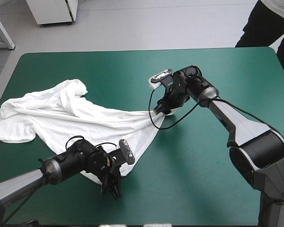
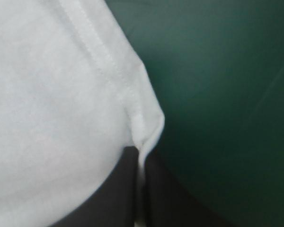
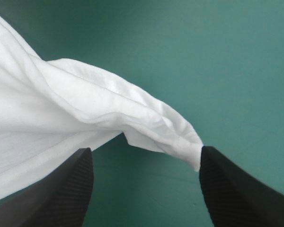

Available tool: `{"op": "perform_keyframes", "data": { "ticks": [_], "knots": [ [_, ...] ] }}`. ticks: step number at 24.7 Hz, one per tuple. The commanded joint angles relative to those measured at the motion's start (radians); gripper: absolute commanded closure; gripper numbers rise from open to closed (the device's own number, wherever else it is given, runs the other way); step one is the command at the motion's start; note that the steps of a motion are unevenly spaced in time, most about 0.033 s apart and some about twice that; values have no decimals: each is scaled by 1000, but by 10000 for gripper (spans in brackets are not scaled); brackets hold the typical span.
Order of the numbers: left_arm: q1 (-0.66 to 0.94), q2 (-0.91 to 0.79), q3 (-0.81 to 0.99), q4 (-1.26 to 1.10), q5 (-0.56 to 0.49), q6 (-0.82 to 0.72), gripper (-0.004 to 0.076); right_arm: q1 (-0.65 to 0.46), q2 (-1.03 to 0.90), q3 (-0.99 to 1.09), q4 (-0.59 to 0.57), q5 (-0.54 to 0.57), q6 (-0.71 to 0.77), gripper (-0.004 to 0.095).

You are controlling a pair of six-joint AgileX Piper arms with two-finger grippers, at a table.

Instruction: Fold the cloth

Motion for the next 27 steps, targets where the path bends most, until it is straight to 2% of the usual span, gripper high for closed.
{"op": "perform_keyframes", "data": {
  "ticks": [1, 13, 15, 17, 18, 19, 20, 21, 22, 25, 27],
  "knots": [
    [-7, 15, 14, -79, 35, 0, 734, -10, -10, -37, 10, -36, -20, 308],
    [-7, 15, 14, -86, 37, 0, 734, -13, 126, -37, -14, -102, -15, 309],
    [-7, 15, 14, -90, 39, 0, 734, -22, 144, -37, 6, -102, -14, 333],
    [-7, 15, 14, -90, 41, 0, 734, -26, 159, -37, 6, -76, -9, 409],
    [-7, 15, 14, -90, 41, 0, 734, -27, 171, -37, 6, -48, -9, 569],
    [-7, 15, 14, -90, 39, 0, 734, -27, 180, -37, 6, -42, -9, 620],
    [-7, 15, 14, -90, 39, 2, 734, -27, 190, -37, 21, -37, -9, 808],
    [-7, 15, 14, -86, 44, 2, 734, -27, 193, -37, 26, -37, -9, 873],
    [-7, 15, 14, -78, 50, 2, 734, -27, 198, -37, 36, -37, -11, 921],
    [-7, -5, 12, -69, 90, -7, 734, -27, 195, -37, 38, -15, -9, 924],
    [-7, -61, -17, -63, 199, -52, 734, -27, 172, -37, 38, 25, -2, 925]
  ]
}}
